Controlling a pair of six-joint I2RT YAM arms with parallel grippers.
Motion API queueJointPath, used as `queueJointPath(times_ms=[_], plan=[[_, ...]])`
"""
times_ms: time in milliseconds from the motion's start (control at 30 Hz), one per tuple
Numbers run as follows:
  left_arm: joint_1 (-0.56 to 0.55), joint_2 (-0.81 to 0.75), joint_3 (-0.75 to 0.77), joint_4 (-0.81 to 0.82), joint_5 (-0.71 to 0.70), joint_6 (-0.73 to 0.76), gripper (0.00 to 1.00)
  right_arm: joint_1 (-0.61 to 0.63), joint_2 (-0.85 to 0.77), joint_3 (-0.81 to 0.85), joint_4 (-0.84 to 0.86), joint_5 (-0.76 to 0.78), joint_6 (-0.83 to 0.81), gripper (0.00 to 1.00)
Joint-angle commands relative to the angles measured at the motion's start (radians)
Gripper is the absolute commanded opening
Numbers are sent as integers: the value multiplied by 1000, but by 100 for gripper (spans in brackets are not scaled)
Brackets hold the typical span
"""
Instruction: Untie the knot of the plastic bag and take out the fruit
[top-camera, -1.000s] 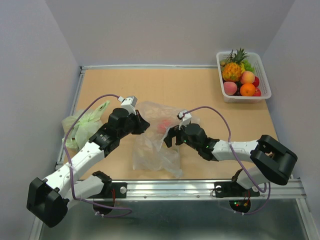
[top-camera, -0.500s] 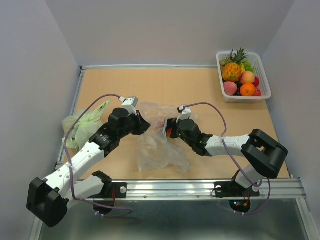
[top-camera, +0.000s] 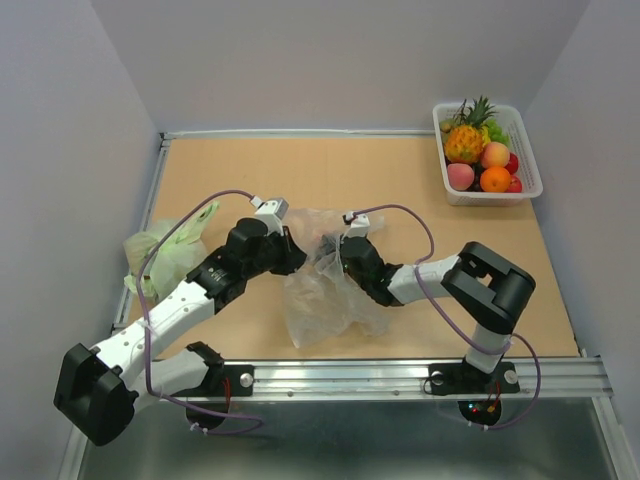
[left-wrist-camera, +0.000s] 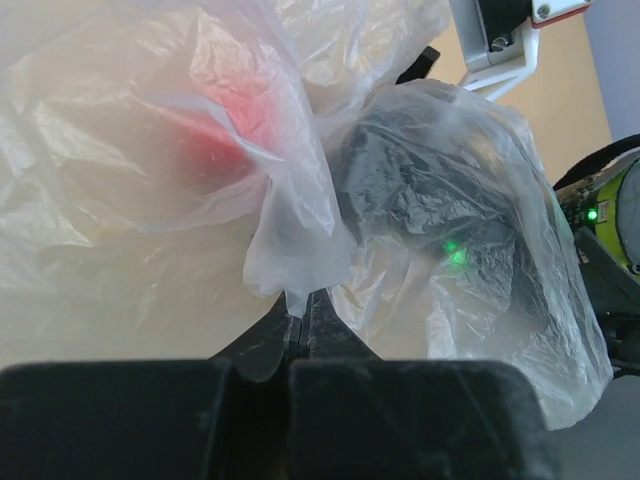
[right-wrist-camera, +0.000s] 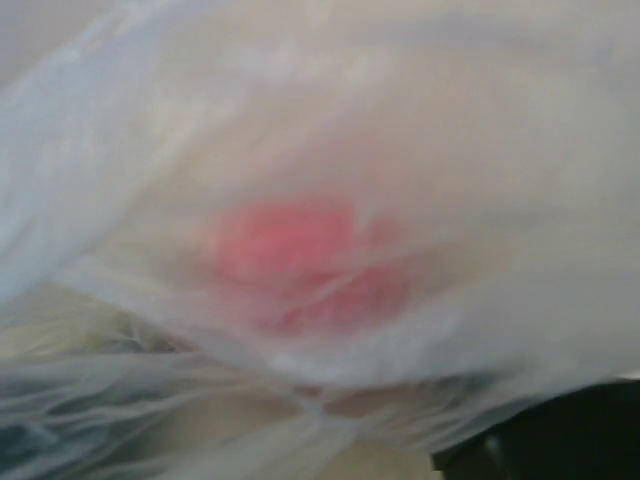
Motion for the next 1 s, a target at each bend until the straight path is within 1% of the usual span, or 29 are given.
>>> queueJointPath(times_ms=[0,67,100,167,200,267,300,433,533,633,700,733,833,933,967], plan=[[-9,-22,37,20,-41,8,0,0,-11,36,82,65,-43,56],[-7,-32,37,3,-83,1,0,0,-26,19,84,62,-58,48],[-7,-33,40,-3,-130,-3,0,-2,-46,10,84,50,-75,40],[10,-32,50,-20,-169,-6,0,-2,-70,-19,84,35,-93,33],[21,-29,54,-24,-205,-9,0,-2,-96,-31,84,28,-113,27],[59,-15,63,-21,-210,-2,0,0,-132,-59,82,5,-136,23],[68,-10,66,-17,-209,6,0,0,-147,-83,82,1,-159,19],[109,17,77,29,-209,27,0,-2,-271,-139,52,-18,-212,16],[137,45,83,58,-186,41,0,-2,-339,-169,-5,-22,-244,13],[156,77,81,129,-153,47,0,-2,-432,-180,-85,11,-274,9],[163,106,83,147,-150,52,0,-2,-501,-173,-152,57,-316,7],[172,125,83,161,-149,55,0,-5,-520,-160,-209,76,-333,7],[188,145,89,174,-152,61,0,-45,-581,-84,-301,119,-403,7],[212,140,89,180,-147,73,0,-126,-624,0,-392,130,-455,7],[220,131,87,180,-146,87,0,-181,-630,23,-431,126,-465,7]])
